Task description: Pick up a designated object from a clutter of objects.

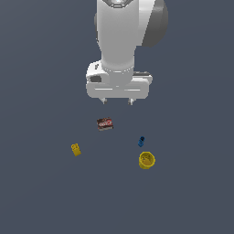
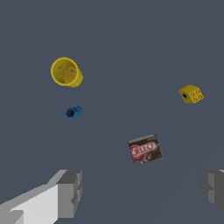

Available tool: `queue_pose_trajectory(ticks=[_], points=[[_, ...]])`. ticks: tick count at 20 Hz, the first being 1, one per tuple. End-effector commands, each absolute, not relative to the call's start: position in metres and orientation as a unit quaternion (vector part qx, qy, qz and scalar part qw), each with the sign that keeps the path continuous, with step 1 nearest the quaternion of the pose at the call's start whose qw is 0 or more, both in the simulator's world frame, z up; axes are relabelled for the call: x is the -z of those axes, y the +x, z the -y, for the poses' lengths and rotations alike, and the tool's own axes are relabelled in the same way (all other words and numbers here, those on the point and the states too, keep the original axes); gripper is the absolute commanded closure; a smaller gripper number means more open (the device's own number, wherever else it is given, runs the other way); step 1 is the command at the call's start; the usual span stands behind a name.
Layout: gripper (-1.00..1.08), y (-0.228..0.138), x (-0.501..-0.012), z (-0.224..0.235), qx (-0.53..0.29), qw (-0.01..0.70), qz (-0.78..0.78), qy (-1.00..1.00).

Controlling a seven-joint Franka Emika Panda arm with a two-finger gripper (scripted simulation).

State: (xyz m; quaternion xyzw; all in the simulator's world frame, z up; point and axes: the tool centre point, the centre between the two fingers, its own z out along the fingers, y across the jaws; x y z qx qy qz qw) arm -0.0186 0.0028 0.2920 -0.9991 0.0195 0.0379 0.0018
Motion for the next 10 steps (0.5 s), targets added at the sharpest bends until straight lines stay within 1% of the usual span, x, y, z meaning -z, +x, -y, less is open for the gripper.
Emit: queue_pose_trajectory(ticks=[1,10], points=[[-0.92,-0.019,-0.292,-0.003,-0.038,0.002,-0.019,-0.999],[-0.92,-0.019,-0.289,-0.035,-0.046,0.007,0.014,-0.999]])
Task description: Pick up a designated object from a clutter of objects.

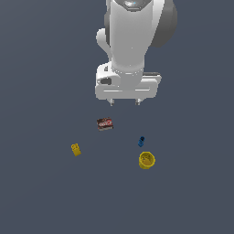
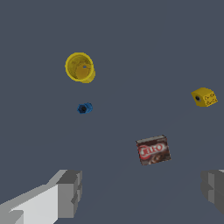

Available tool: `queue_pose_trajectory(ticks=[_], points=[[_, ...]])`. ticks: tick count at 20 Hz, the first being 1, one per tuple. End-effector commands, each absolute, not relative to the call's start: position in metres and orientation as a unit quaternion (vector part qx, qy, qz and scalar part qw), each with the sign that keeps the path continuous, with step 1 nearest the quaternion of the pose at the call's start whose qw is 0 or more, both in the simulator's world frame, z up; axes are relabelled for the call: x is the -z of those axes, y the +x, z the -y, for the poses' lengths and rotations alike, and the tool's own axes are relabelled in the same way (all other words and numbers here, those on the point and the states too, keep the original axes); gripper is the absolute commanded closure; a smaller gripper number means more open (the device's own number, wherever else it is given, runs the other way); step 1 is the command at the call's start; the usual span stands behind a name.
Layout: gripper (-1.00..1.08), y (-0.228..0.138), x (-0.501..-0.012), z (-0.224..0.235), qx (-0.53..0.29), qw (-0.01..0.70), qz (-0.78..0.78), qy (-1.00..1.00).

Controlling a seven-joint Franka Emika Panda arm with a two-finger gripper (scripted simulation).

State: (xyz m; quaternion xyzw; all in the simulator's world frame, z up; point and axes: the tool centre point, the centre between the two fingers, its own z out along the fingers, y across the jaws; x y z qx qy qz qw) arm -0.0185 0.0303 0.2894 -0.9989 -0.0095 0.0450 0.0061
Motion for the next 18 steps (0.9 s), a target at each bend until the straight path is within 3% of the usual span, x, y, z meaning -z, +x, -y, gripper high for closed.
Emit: queue_pose_trajectory(ticks=[1,18], points=[[-0.92,-0.019,-0.289,-0.035,-0.046,0.007,0.014,-0.999],[-0.92,0.01,-0.254,0.007,-0.036,0.011,0.056,-0.998]])
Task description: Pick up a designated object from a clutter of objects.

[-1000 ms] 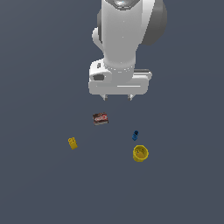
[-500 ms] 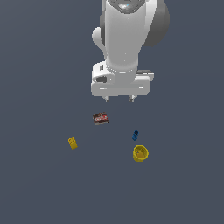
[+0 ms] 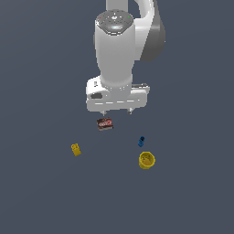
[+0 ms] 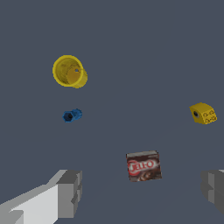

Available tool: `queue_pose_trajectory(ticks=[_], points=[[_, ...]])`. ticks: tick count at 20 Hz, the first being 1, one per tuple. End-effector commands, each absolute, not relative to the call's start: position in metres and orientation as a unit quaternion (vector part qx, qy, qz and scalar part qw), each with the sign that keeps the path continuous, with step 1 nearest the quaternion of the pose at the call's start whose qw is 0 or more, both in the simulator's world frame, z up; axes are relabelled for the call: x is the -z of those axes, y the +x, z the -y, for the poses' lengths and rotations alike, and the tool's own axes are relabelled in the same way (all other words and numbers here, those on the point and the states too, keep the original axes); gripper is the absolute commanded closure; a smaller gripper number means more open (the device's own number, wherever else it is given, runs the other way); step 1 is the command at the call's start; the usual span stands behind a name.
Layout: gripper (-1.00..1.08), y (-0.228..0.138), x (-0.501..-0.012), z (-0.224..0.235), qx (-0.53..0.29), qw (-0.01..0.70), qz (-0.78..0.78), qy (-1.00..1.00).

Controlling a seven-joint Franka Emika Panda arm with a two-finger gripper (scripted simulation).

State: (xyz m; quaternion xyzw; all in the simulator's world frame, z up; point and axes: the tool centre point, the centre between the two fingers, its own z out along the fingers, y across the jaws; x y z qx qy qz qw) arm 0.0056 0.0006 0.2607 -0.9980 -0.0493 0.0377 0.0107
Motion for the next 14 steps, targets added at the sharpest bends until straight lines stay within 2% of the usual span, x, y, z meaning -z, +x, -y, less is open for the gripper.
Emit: queue_pose_trajectory(ticks=[1,14], points=[[-0.92,0.013,-0.25,0.012,-0.035,0.012,0.062,-0.997],[-0.92,0.049,-0.171,0.104,-0.016,0.012,0.15,-0.988]])
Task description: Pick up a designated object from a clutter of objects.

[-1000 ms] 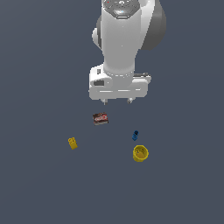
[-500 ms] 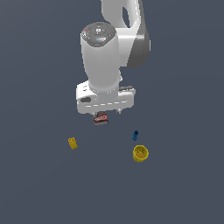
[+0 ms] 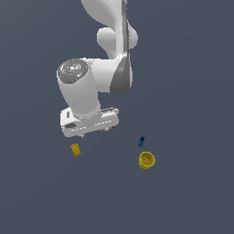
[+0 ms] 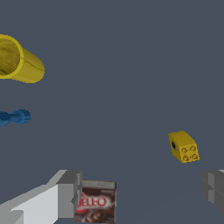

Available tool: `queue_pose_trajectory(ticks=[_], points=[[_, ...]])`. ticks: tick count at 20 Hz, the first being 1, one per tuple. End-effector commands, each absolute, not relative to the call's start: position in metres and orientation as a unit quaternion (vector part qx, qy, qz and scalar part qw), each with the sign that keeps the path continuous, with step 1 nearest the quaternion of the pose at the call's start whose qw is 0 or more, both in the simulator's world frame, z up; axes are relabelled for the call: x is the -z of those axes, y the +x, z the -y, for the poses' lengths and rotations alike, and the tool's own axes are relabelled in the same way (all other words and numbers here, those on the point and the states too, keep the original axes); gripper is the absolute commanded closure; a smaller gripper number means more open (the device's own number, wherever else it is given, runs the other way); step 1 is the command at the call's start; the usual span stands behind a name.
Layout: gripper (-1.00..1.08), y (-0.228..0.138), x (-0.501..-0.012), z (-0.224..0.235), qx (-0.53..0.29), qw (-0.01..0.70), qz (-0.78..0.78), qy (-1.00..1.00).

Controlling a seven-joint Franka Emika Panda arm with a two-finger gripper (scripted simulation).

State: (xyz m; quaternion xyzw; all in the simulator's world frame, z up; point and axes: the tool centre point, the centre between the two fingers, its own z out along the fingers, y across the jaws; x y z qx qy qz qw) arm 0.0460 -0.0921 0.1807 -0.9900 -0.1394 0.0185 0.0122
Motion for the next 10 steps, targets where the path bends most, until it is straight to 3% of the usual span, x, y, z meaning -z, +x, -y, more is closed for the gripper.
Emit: queue_pose_trajectory(ticks=[1,10], points=[[-0.92,0.051,-0.164,0.111,-0.015,0.011,0.157,-0.987],[-0.92,0.056,-0.108,0.174,-0.005,0.005,0.215,-0.977]])
